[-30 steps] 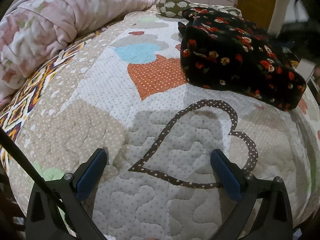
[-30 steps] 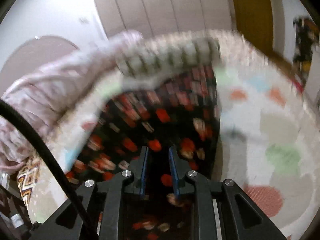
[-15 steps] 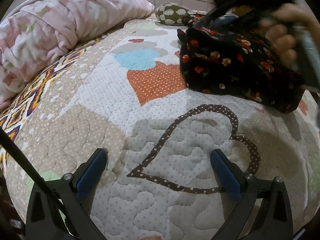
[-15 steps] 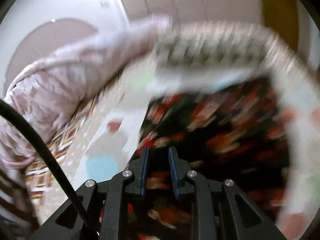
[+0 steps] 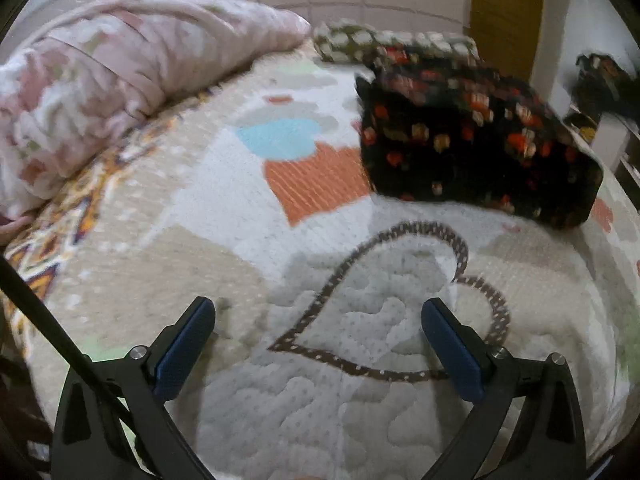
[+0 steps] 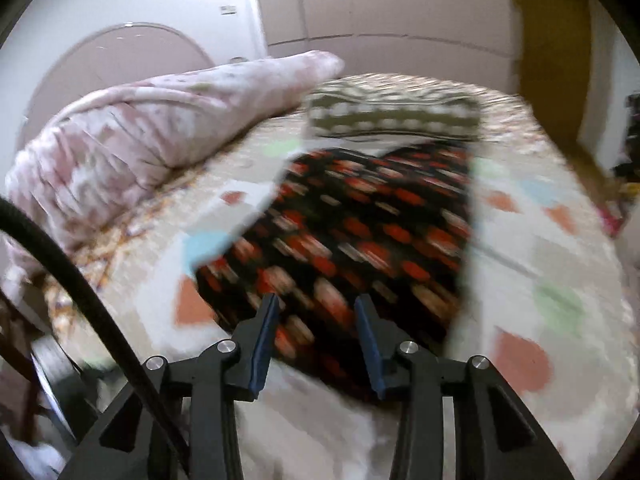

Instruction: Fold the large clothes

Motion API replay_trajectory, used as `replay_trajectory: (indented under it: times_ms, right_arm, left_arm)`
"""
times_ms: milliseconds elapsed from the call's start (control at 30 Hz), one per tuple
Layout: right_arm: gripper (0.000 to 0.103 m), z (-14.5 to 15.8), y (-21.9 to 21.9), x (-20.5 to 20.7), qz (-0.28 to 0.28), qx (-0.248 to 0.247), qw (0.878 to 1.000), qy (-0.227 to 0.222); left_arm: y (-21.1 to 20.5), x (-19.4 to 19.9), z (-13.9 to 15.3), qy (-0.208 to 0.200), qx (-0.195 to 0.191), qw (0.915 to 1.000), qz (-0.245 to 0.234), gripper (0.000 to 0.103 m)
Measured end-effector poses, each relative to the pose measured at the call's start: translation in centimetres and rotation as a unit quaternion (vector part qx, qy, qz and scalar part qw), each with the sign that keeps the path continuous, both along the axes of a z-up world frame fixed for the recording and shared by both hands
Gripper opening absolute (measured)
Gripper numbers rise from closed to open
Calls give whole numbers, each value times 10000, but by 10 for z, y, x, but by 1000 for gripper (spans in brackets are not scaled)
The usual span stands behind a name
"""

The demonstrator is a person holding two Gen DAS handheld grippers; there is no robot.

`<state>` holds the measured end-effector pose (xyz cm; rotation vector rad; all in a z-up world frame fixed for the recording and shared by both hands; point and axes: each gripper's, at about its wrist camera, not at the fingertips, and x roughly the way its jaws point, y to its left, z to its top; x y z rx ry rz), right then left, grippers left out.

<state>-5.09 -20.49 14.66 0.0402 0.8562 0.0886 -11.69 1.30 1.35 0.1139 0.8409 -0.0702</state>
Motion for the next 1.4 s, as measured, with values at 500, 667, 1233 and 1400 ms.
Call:
replay_trajectory:
  times_ms: [500,667,1233,1400]
  right_arm:
    - [58,-12,-20,-141,-1022,-277,9932,-480]
    - [62,-19,-15,-134,-1032,-304,9930,-489]
    - [63,-64,-10,-126,-1267,-411,9909,165]
    - [64,-65,-8,-127,-1251,-438,9910,166]
  left_arm:
    - [-5,-76,109,-1155,-117,9932,-68,103]
    - [-8,-72,92,-891,-138,9959,-42,103]
    - [-6,-65,55,-391,-183,9990,79,103]
    - [-8,-66,53,-344,-194,9992,35,103]
